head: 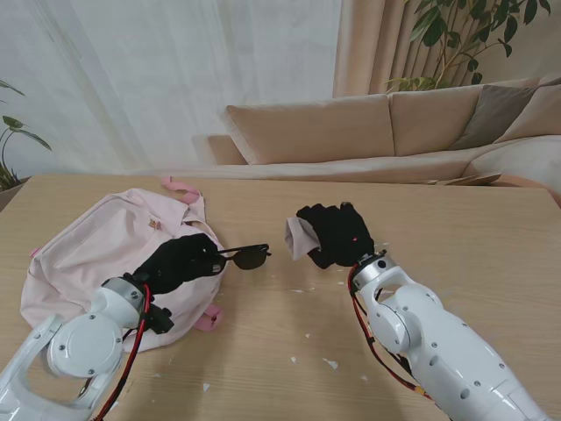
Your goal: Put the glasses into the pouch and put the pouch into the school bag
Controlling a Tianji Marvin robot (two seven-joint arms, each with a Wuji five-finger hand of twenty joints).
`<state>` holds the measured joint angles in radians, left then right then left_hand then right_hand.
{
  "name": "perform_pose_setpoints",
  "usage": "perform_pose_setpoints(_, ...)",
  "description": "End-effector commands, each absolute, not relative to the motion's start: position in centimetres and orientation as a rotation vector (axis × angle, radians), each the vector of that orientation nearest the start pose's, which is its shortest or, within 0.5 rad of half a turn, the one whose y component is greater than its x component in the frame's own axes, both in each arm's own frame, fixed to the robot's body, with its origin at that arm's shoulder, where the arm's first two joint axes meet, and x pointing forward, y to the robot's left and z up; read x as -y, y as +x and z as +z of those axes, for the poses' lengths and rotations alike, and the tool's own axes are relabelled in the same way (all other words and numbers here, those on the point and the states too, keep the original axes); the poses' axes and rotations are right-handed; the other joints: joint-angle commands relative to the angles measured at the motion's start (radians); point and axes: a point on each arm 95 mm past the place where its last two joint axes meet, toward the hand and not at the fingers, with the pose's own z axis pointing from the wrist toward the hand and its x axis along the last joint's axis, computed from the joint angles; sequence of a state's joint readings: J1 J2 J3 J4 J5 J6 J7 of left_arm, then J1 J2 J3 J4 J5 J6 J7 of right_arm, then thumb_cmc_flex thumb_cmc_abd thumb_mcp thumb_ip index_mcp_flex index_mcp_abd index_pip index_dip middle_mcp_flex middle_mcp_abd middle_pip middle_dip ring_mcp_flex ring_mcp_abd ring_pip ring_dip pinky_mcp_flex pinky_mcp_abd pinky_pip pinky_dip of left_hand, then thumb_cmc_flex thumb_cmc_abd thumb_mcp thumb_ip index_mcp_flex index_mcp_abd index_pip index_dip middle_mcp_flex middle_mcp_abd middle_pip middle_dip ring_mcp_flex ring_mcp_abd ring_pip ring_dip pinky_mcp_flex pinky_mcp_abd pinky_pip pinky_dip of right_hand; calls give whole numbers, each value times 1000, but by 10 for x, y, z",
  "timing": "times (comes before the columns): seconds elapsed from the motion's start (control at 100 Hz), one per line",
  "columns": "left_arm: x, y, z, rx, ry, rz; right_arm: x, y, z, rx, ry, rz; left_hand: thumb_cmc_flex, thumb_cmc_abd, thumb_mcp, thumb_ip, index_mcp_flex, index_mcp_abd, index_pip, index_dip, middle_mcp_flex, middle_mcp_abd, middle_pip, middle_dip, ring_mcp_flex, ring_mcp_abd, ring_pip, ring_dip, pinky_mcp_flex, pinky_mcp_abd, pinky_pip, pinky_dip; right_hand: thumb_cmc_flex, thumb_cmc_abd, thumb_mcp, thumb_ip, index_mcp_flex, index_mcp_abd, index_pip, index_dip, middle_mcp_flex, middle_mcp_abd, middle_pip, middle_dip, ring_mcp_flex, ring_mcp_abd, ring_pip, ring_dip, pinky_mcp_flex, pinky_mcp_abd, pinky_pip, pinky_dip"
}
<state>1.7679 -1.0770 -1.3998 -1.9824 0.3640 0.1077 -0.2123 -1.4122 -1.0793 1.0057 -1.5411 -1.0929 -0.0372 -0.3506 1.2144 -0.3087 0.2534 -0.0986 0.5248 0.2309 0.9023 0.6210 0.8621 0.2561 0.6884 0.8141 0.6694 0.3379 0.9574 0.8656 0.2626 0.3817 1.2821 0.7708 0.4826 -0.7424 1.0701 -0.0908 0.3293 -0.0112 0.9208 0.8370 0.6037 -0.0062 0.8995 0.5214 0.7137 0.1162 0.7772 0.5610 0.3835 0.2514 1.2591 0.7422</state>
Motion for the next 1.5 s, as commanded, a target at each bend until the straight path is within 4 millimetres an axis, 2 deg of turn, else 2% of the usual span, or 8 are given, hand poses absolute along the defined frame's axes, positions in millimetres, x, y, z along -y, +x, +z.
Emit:
perform_pose_setpoints(0.0, 5, 352, -247, -1256, -1835, -1894, -61, 406, -300, -1415, 782, 1697, 77, 86, 85, 20, 17, -59, 120, 12, 49, -7, 104, 19, 28, 2, 29, 17, 10, 23, 37, 23, 18, -6, 45, -1, 23, -16, 26, -8, 8, -12, 17, 8, 17, -20, 20, 22, 5, -8, 42, 20)
perform_pose_setpoints(0.36, 9, 354, -249, -1234, -1997, -1901, -65, 392, -307, -1376, 657, 1675, 77, 84, 92, 20, 14, -43, 125, 5, 49, 4, 121, 12, 35, 9, 42, 18, 15, 34, 44, 26, 10, -4, 43, -2, 23, -16, 28, -9, 11, -11, 17, 9, 21, -22, 22, 23, 9, -8, 46, 21)
perform_pose_setpoints(0.99, 20, 354, -246, -1228, -2065, -1896, -76, 382, -300, -1315, 570, 1669, 77, 87, 89, 16, 3, -22, 130, -6, 62, 1, 153, 1, 63, 12, 61, 18, 41, 56, 57, 35, 9, -4, 42, 0, 28, -13, 31, -7, 14, -10, 24, 17, 24, -21, 36, 31, 19, -11, 58, 27)
perform_pose_setpoints(1.49, 24, 355, -243, -1215, -2098, -1896, -81, 378, -302, -1306, 519, 1660, 77, 86, 92, 16, 0, -13, 133, -11, 63, 4, 157, -4, 67, 15, 63, 15, 44, 61, 57, 37, 7, -3, 43, 0, 32, -15, 34, -3, 18, -14, 27, 23, 27, -22, 42, 36, 25, -12, 64, 31)
